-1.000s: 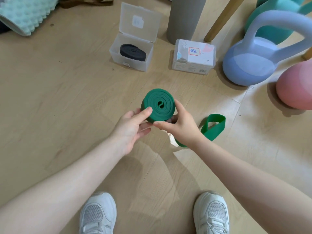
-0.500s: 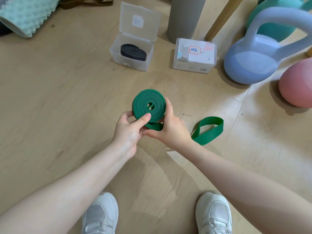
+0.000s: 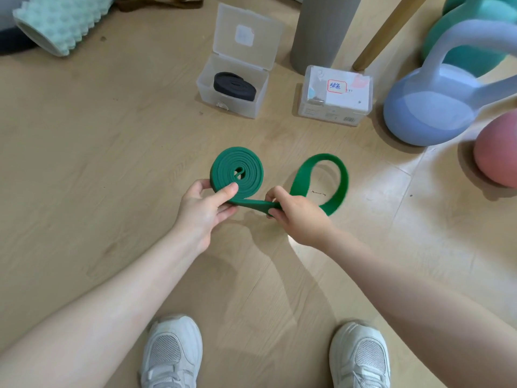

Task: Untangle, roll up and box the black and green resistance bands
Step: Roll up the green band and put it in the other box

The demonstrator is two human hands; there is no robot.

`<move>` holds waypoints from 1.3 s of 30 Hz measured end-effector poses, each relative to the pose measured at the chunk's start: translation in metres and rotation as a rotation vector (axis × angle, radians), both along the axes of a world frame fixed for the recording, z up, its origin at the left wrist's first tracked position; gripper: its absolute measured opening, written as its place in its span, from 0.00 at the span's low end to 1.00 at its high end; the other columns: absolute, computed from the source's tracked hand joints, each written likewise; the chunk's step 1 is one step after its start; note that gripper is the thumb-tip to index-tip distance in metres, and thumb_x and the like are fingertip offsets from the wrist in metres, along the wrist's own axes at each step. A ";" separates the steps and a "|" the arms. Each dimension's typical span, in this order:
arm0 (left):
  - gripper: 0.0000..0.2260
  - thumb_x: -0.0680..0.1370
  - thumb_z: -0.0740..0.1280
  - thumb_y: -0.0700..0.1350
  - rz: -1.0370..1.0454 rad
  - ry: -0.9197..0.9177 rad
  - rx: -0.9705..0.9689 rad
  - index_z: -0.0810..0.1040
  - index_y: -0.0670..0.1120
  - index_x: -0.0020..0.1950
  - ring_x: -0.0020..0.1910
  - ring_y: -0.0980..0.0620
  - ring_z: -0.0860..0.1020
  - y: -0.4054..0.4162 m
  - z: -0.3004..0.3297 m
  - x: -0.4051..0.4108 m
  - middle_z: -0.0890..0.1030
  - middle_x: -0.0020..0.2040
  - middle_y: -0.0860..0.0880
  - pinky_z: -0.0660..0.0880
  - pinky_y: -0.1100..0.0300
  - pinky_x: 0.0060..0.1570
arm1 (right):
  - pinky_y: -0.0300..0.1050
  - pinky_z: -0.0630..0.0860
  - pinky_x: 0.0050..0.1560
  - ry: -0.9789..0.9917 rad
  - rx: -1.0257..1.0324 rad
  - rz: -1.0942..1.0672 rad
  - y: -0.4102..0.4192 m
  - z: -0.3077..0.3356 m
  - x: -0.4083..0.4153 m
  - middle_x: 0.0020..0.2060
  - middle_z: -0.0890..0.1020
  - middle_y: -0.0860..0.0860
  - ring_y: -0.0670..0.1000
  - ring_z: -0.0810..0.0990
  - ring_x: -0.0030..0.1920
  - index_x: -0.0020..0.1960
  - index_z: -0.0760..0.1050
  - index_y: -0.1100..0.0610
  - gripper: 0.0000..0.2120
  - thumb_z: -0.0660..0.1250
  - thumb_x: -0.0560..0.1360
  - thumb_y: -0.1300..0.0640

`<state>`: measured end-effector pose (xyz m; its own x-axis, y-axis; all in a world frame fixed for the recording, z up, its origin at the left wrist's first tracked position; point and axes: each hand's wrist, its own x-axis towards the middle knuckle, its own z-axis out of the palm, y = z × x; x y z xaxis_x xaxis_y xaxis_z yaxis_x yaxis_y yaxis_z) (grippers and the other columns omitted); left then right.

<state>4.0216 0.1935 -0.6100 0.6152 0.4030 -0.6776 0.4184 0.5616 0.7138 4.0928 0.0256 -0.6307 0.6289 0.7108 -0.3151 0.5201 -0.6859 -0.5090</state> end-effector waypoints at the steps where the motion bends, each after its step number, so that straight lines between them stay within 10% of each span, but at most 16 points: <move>1: 0.11 0.73 0.70 0.38 -0.030 0.012 -0.005 0.71 0.44 0.52 0.49 0.45 0.82 0.002 -0.001 -0.001 0.81 0.53 0.40 0.79 0.55 0.48 | 0.42 0.60 0.41 0.048 -0.011 0.013 -0.002 0.001 0.003 0.39 0.81 0.52 0.58 0.75 0.42 0.58 0.64 0.58 0.09 0.56 0.79 0.56; 8: 0.11 0.72 0.70 0.37 -0.288 0.053 -0.036 0.71 0.42 0.51 0.42 0.45 0.84 0.005 0.002 -0.005 0.83 0.48 0.40 0.80 0.59 0.37 | 0.45 0.60 0.68 -0.050 -0.070 0.129 -0.021 0.009 0.016 0.43 0.82 0.51 0.53 0.76 0.48 0.75 0.45 0.57 0.30 0.57 0.80 0.54; 18: 0.11 0.72 0.70 0.41 -0.730 0.141 0.072 0.79 0.44 0.54 0.43 0.47 0.84 0.022 0.013 0.028 0.84 0.46 0.42 0.80 0.58 0.44 | 0.42 0.64 0.65 0.236 0.064 -0.013 -0.014 0.012 0.029 0.52 0.81 0.60 0.57 0.78 0.52 0.75 0.35 0.50 0.50 0.72 0.71 0.54; 25: 0.09 0.74 0.68 0.42 -0.961 0.180 0.127 0.80 0.44 0.52 0.41 0.47 0.84 0.029 0.022 0.031 0.84 0.46 0.42 0.78 0.62 0.38 | 0.42 0.76 0.56 0.526 0.215 -0.088 -0.017 0.012 0.020 0.57 0.78 0.48 0.44 0.79 0.53 0.74 0.51 0.47 0.46 0.76 0.66 0.60; 33: 0.18 0.70 0.69 0.52 -0.367 -0.035 -0.013 0.77 0.45 0.57 0.50 0.50 0.81 -0.002 0.030 0.038 0.83 0.50 0.47 0.77 0.56 0.51 | 0.32 0.76 0.50 0.375 0.543 -0.434 0.002 0.035 0.020 0.50 0.77 0.36 0.39 0.81 0.46 0.69 0.61 0.52 0.36 0.76 0.67 0.59; 39: 0.18 0.74 0.69 0.41 -0.037 -0.088 -0.092 0.71 0.43 0.63 0.53 0.47 0.81 -0.038 0.026 0.029 0.81 0.57 0.44 0.77 0.52 0.56 | 0.52 0.79 0.40 0.102 0.439 -0.586 0.027 0.034 -0.004 0.39 0.81 0.46 0.49 0.80 0.39 0.64 0.62 0.52 0.33 0.75 0.66 0.48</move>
